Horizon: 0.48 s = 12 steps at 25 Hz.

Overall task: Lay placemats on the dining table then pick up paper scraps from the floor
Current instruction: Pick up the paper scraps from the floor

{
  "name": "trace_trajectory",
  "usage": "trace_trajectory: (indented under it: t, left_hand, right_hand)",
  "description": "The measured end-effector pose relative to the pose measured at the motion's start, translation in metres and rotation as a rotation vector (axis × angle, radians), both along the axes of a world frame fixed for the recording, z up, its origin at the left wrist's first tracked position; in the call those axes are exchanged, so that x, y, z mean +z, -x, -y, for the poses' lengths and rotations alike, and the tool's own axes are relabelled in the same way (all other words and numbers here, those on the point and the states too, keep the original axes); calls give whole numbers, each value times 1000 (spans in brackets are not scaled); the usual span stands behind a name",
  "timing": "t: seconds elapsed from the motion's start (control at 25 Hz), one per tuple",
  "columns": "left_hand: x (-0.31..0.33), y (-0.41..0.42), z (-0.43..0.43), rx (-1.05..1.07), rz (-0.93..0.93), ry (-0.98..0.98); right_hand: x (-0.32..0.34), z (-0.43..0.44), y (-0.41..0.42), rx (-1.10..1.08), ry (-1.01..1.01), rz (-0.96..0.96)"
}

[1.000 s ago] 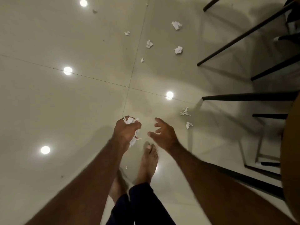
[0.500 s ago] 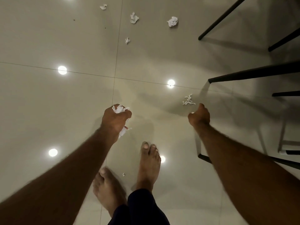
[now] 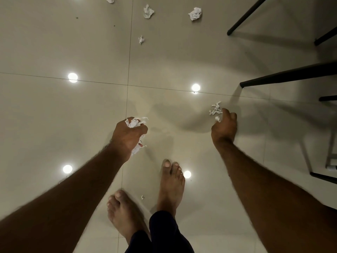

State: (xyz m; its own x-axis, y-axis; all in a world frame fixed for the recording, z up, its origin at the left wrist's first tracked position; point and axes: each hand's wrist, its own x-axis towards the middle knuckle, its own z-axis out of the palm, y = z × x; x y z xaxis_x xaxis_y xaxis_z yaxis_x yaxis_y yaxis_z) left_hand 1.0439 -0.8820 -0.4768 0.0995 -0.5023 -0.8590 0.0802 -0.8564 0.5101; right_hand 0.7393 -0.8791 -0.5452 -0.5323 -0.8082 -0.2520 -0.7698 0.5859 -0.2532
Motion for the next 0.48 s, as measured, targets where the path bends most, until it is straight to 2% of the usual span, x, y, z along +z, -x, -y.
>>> trace_trajectory:
  t: [0.12,0.36,0.48]
  left_hand:
    - [-2,-6,-3,-25,36,25]
    - [-4,-12,-4,-10,34,16]
    - [-8,-20,-8,3,40,7]
  right_hand:
    - [2,26,5,48,60,33]
    - [-6,38,-1,180,-115,49]
    - [-11,24,-12,315,-150,-54]
